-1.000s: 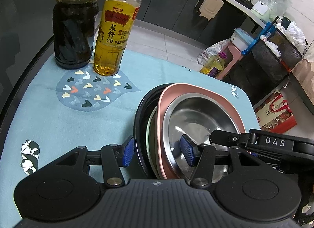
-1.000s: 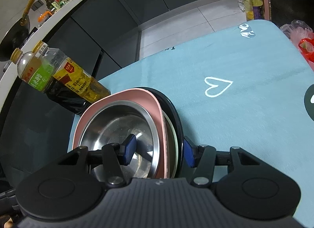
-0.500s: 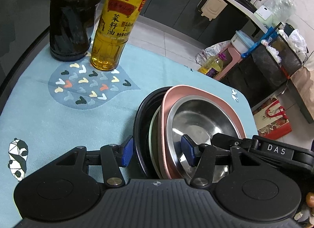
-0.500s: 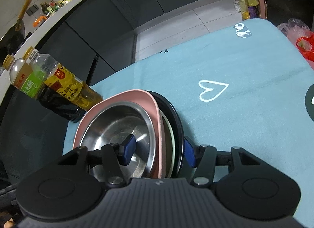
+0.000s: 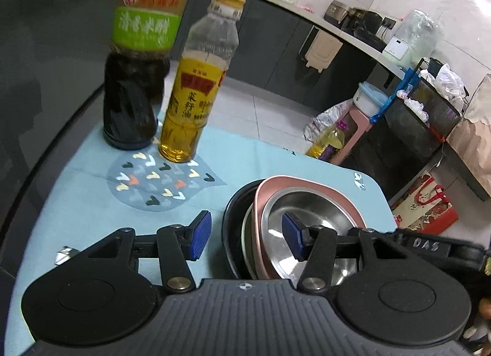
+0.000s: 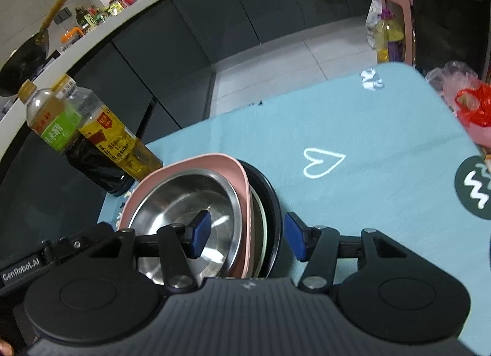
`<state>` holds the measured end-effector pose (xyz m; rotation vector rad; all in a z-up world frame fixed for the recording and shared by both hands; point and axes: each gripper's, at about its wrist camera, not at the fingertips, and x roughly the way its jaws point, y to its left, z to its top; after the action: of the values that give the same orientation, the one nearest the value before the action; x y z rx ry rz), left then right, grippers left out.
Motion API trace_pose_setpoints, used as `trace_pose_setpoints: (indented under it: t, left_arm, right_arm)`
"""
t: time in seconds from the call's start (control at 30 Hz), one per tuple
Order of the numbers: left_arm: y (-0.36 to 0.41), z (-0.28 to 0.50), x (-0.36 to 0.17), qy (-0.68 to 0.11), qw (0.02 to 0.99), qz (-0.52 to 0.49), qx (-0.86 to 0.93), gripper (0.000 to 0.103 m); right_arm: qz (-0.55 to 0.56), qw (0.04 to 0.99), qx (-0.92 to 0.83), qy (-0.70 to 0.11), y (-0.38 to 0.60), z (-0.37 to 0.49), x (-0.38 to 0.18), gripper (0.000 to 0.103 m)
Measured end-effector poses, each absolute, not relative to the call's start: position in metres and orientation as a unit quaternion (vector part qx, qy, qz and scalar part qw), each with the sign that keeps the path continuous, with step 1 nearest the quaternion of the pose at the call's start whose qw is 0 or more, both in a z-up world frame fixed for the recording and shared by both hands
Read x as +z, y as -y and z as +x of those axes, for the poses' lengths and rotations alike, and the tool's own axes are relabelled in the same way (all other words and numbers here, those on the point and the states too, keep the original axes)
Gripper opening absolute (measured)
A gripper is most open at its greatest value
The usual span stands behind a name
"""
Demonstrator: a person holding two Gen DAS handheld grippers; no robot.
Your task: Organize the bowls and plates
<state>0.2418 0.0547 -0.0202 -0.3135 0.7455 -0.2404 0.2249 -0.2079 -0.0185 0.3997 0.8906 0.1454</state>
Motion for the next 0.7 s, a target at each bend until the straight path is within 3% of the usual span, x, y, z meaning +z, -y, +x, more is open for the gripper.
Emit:
trace_pose_setpoints:
  t: [0.7]
  left_arm:
    - [-0.045, 0.149, 0.000, -0.292, 0.948, -0.075, -0.106, 0.048]
  right_arm:
    - [0.100, 0.926, 0.095, -0.351, 0.176, 0.141, 0.017, 0.044]
